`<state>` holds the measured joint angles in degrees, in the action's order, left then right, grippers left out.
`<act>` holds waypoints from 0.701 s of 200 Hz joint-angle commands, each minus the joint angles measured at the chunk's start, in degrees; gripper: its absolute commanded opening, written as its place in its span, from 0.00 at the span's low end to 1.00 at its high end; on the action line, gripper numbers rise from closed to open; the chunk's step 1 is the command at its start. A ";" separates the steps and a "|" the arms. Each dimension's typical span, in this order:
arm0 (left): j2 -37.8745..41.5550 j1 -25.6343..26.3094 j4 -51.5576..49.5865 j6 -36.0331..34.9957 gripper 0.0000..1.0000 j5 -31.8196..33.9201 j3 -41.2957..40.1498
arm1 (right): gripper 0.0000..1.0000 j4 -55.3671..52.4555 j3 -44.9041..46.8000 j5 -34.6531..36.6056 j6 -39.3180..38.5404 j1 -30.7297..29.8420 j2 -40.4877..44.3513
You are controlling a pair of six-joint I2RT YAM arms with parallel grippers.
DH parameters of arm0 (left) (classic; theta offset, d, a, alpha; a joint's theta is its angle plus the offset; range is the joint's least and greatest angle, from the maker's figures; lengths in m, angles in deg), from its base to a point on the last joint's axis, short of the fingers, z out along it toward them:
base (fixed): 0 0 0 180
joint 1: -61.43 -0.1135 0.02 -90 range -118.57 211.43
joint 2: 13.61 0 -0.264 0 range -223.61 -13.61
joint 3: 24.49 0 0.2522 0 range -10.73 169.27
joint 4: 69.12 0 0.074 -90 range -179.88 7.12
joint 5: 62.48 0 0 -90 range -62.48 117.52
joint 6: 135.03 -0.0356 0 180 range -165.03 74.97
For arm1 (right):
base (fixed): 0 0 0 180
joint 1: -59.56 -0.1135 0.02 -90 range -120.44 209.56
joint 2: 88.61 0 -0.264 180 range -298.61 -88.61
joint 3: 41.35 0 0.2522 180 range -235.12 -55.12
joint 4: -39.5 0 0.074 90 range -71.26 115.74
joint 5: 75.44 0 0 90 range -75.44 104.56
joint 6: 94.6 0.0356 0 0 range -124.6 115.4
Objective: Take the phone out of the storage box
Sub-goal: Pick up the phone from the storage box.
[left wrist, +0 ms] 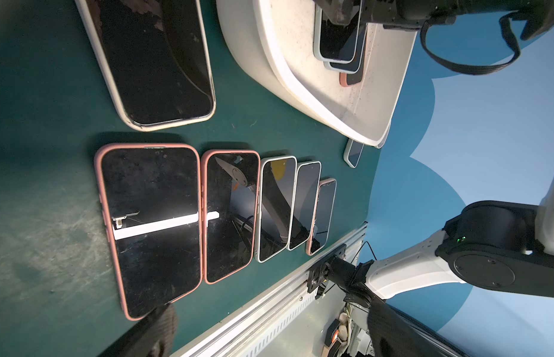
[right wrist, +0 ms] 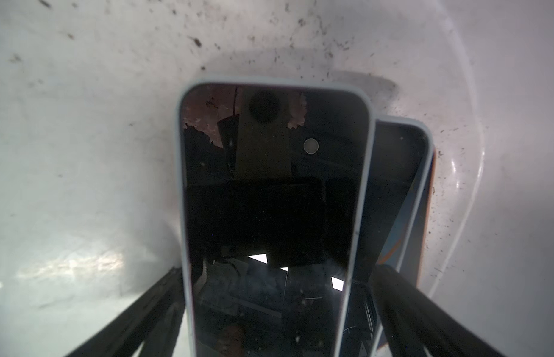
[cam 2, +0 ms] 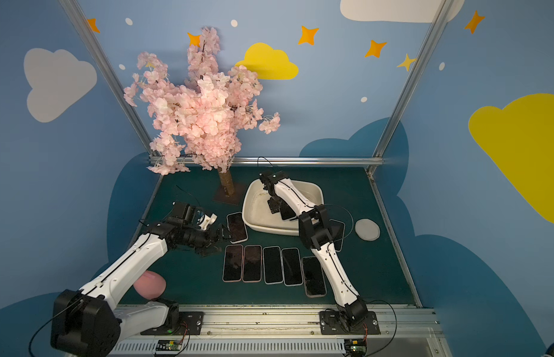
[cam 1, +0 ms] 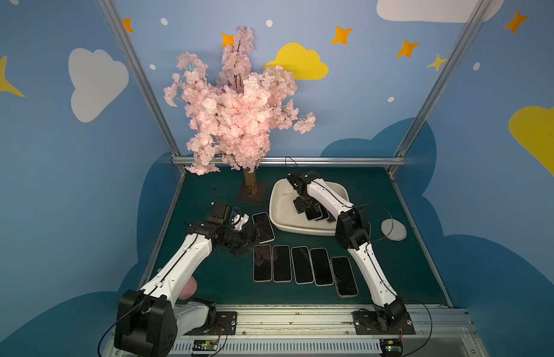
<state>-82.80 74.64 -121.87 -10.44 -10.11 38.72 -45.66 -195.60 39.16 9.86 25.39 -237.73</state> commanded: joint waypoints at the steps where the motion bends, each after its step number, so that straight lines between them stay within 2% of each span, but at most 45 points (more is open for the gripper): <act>1: -0.66 -0.21 -1.30 -1.35 1.00 0.09 1.52 | 0.99 0.52 0.15 1.72 -0.76 0.44 -3.44; 61: -0.95 -0.29 -0.39 -0.76 1.00 -0.08 1.18 | 0.95 1.41 0.05 4.48 -4.68 -1.72 -5.28; 140: -0.32 -0.29 -0.75 -1.31 1.00 -0.24 1.01 | 0.73 0.65 0.78 0.83 -2.82 -1.86 -3.65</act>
<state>-83.32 74.55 -121.89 -10.59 -10.02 39.09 -43.49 -196.43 42.77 6.01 23.38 -238.97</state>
